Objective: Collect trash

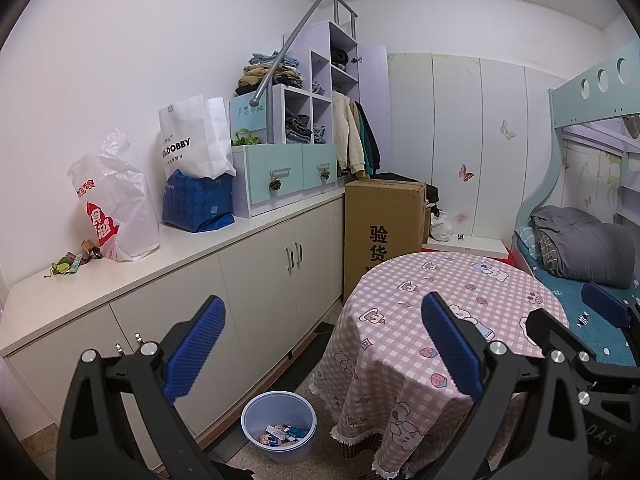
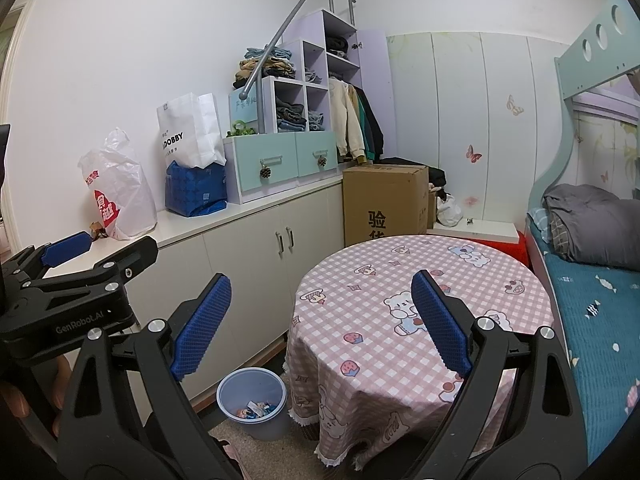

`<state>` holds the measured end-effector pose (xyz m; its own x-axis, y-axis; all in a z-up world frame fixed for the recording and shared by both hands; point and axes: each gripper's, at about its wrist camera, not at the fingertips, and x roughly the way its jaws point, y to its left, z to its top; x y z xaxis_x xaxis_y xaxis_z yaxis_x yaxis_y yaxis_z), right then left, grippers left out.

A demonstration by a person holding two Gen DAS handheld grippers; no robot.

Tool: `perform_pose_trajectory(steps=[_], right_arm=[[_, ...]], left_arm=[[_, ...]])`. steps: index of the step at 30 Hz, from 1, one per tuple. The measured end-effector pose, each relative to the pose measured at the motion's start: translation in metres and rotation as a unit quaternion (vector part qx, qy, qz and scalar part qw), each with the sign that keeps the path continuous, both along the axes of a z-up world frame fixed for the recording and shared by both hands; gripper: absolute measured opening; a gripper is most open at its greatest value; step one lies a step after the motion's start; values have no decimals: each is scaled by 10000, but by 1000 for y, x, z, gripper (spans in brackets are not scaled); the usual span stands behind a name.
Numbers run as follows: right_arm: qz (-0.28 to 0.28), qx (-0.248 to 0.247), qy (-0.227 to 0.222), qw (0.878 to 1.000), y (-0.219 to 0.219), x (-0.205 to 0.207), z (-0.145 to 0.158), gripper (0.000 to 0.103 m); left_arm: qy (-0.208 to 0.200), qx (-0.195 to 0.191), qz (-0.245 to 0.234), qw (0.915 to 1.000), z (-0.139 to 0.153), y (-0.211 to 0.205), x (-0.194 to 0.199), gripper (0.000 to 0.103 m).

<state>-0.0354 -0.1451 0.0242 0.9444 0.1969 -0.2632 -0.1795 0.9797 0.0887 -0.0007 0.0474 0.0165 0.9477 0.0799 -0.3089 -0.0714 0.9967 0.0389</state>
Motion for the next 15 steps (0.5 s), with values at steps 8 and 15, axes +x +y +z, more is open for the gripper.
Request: perform_pose_trajectory(steps=[8,15], right_arm=[[2,3,3,10000,0,0,-1,90],[13,17,8,10000,0,1,-3,90]], left_arm=[[7,-3,5,10000,0,0,0,97],[29,13,23,10000,-3,1,1,97]])
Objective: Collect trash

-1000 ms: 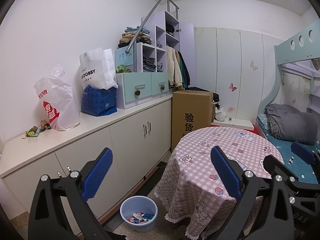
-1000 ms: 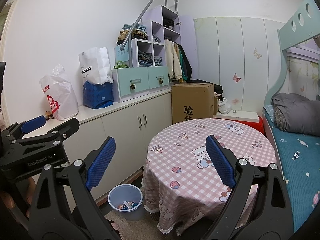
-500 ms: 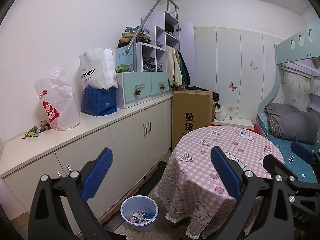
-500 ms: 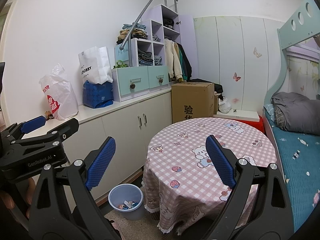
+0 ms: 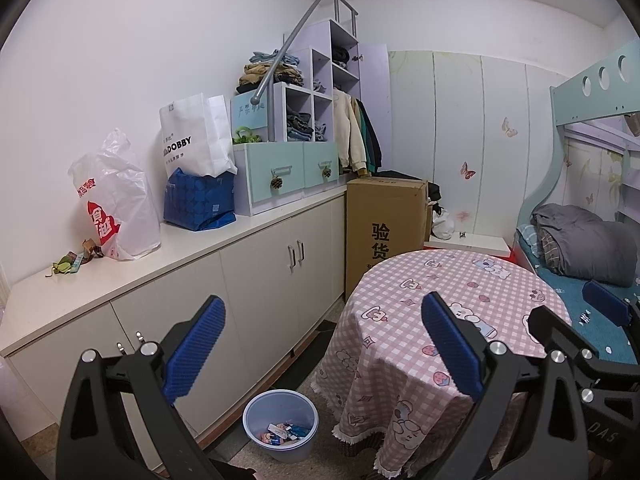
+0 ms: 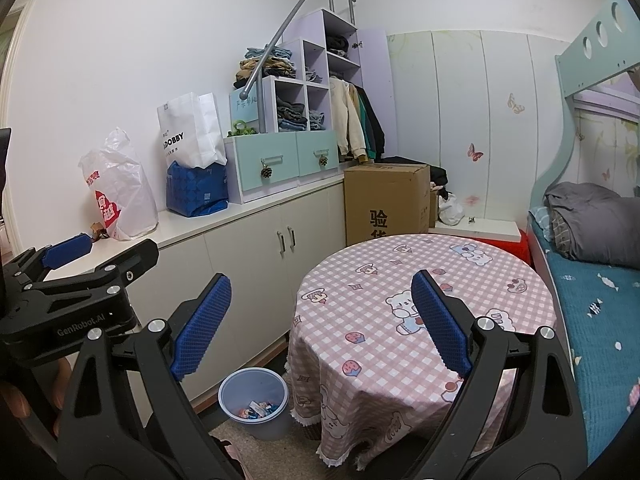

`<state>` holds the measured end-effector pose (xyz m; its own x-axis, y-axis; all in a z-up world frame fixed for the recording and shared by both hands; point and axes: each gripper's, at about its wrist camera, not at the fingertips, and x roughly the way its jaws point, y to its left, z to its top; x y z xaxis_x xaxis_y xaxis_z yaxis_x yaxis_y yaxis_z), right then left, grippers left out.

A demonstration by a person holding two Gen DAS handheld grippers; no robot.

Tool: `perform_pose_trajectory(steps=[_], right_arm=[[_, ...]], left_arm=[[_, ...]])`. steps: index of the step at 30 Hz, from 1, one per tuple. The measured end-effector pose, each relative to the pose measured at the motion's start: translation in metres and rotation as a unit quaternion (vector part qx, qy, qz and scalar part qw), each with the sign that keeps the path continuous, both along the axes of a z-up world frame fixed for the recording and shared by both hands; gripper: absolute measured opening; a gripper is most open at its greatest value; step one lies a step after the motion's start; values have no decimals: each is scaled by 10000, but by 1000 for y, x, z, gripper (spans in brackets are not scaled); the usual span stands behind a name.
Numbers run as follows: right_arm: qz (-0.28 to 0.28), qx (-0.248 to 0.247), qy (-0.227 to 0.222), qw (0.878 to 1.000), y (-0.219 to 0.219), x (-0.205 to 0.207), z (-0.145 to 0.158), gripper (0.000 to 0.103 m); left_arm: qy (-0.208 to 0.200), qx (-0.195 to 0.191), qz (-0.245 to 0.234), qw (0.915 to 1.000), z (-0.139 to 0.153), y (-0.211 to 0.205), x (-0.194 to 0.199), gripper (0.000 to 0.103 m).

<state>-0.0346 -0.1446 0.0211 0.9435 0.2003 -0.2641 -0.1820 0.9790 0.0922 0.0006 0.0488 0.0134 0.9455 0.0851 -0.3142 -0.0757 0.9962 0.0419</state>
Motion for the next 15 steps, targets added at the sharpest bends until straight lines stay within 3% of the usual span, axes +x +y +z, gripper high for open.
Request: perform_pose_trajectory(steps=[15], right_arm=[[60,153,216,9996,-4,24,-17,90]], left_arm=[[251,123,23,9996,-18,0,23,97]])
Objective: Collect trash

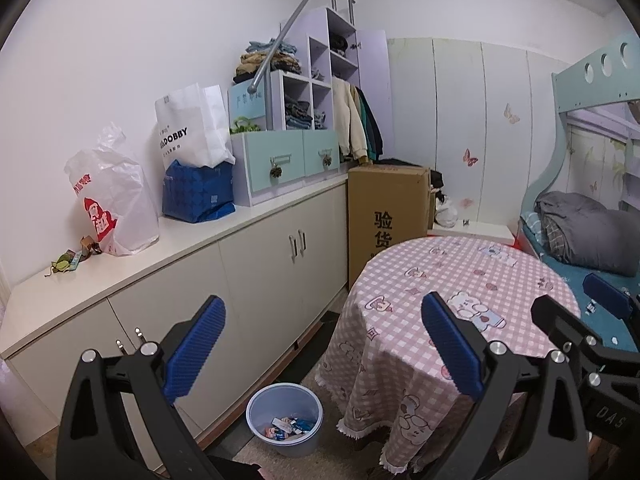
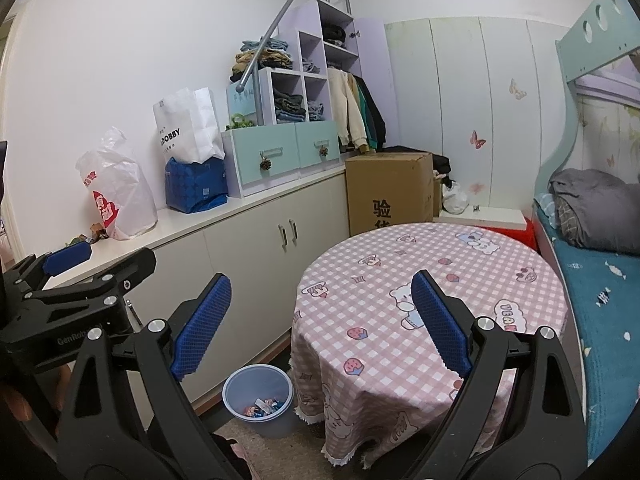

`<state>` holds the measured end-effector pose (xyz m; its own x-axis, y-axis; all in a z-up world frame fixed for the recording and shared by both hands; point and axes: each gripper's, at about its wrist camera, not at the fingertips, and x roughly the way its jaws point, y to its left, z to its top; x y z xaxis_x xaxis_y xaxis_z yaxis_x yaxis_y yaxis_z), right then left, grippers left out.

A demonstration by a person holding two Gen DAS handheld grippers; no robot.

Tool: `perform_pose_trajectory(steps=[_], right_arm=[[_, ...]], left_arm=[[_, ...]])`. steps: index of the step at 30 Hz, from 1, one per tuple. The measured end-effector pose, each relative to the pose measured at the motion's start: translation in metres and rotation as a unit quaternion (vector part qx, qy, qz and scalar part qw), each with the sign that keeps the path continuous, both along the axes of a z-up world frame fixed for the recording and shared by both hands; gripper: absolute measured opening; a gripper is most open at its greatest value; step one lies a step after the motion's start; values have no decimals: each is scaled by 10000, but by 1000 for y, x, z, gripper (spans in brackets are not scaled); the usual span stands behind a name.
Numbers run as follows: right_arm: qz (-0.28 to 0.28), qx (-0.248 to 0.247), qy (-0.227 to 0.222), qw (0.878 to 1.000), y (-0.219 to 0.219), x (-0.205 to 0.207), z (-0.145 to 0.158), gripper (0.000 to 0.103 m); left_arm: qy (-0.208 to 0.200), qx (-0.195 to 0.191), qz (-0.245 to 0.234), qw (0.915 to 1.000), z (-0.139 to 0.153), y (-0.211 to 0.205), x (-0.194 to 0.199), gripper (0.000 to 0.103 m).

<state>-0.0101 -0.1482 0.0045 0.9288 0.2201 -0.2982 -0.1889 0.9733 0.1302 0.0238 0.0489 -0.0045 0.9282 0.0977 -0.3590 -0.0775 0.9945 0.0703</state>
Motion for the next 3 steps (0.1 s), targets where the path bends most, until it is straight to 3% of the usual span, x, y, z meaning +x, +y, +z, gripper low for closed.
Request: perform_pose_trajectory(steps=[3], right_arm=[[-3,30,123,9999,-4,14,-9,90]], left_arm=[[219,74,25,9997,-11,-3,19,97]])
